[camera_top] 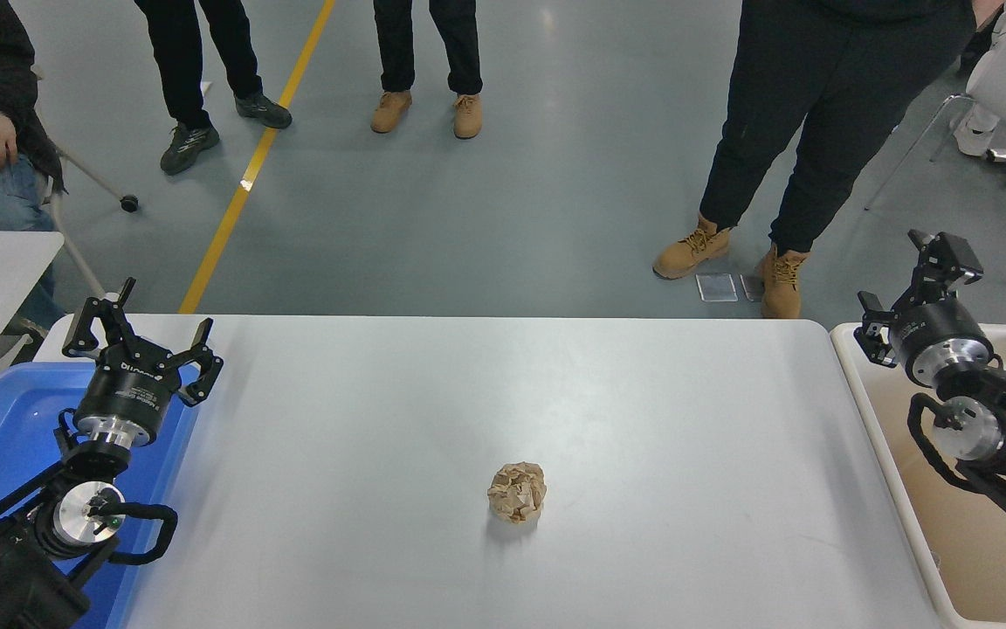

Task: Clean the table surface

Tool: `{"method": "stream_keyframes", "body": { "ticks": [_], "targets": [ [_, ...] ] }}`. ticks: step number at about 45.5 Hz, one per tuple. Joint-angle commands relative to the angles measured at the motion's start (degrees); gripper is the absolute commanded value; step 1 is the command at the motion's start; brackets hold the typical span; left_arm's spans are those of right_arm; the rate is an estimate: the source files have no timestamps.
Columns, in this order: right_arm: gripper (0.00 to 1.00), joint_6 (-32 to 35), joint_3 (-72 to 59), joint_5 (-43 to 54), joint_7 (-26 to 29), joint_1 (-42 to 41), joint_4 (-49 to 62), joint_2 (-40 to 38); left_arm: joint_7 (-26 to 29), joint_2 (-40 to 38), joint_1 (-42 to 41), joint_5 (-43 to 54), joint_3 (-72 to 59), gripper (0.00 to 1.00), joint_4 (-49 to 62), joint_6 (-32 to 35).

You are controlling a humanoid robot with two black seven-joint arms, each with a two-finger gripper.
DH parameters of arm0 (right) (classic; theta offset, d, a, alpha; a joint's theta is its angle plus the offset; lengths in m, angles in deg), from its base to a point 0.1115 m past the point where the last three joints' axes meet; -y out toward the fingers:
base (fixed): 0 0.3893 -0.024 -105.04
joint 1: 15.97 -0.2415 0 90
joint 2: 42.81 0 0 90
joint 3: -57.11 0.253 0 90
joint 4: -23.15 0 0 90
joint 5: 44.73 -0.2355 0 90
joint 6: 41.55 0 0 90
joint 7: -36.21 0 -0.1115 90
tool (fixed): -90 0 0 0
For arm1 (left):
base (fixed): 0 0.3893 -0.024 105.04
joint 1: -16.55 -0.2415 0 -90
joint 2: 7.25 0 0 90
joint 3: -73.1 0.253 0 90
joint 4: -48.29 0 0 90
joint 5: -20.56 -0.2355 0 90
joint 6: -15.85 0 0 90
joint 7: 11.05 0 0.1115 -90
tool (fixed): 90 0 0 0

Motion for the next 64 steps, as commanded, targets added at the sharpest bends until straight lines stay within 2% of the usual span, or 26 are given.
{"method": "stream_keyframes", "body": {
  "ticks": [1,11,30,43,64],
  "targets": [
    [0.98,5.9,-7.5,6.6,0.1,-4.6,-4.7,-4.6,0.0,0.0,-0.1,0.0,0.0,0.99,0.0,0.0],
    [0.98,6.0,-17.3,18.7,0.1,-10.6,-4.8,-5.7,0.0,0.0,-0.1,0.0,0.0,0.99,0.0,0.0],
    [0.98,5.9,-37.9,27.3,-0.2,-26.2,-5.5,-4.7,0.0,0.0,0.0,0.0,0.0,0.99,0.0,0.0],
    [0.98,6.0,-54.3,32.2,-0.2,-35.9,-5.8,2.7,0.0,0.0,0.0,0.0,0.0,0.99,0.0,0.0],
    [0.98,6.2,-72.7,34.1,-0.2,-49.4,-5.7,22.3,0.0,0.0,0.0,0.0,0.0,0.99,0.0,0.0]
  ]
}}
